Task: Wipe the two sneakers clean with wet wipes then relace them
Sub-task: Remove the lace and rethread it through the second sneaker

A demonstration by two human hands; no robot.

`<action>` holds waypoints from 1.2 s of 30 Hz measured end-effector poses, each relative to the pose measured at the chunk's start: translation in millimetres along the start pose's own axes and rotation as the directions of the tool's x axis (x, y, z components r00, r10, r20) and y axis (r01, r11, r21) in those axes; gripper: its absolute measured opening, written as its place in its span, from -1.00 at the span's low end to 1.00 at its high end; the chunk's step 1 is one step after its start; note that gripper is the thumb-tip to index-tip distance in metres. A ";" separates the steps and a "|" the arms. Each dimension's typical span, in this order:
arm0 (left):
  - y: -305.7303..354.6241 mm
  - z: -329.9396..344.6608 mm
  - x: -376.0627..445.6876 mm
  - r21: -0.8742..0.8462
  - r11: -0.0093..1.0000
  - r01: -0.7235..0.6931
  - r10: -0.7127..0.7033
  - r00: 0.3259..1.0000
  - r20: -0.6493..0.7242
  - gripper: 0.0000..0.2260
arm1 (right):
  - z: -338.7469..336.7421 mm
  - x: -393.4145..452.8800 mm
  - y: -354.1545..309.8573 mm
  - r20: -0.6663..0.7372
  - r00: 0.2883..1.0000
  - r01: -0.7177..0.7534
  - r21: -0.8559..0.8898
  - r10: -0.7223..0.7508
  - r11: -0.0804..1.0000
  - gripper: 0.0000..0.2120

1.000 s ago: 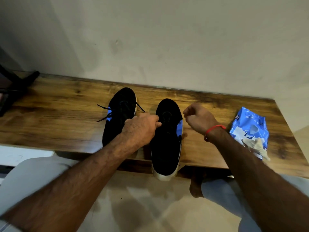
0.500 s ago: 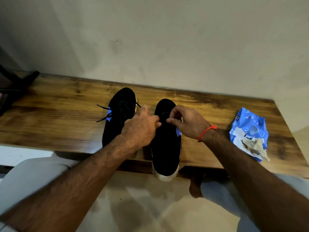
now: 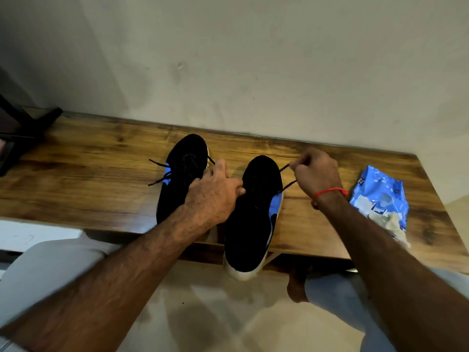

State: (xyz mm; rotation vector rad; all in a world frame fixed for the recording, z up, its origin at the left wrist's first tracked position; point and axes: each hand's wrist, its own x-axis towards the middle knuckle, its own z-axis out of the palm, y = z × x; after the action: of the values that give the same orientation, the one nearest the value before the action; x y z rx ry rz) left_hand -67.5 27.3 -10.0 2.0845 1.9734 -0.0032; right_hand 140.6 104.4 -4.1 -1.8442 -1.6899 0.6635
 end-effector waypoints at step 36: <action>-5.6 -3.6 -1.1 -0.081 0.995 0.062 -0.054 0.993 0.105 -0.66 | -24.0 11.9 2.4 0.095 0.996 0.022 -0.253 0.002 0.967 -0.79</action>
State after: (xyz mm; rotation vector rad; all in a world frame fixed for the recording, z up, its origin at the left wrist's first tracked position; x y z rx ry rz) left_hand -73.7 27.1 -7.4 1.9351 1.9386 -0.0373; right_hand 159.8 114.5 11.8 -2.0032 -1.9204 0.5585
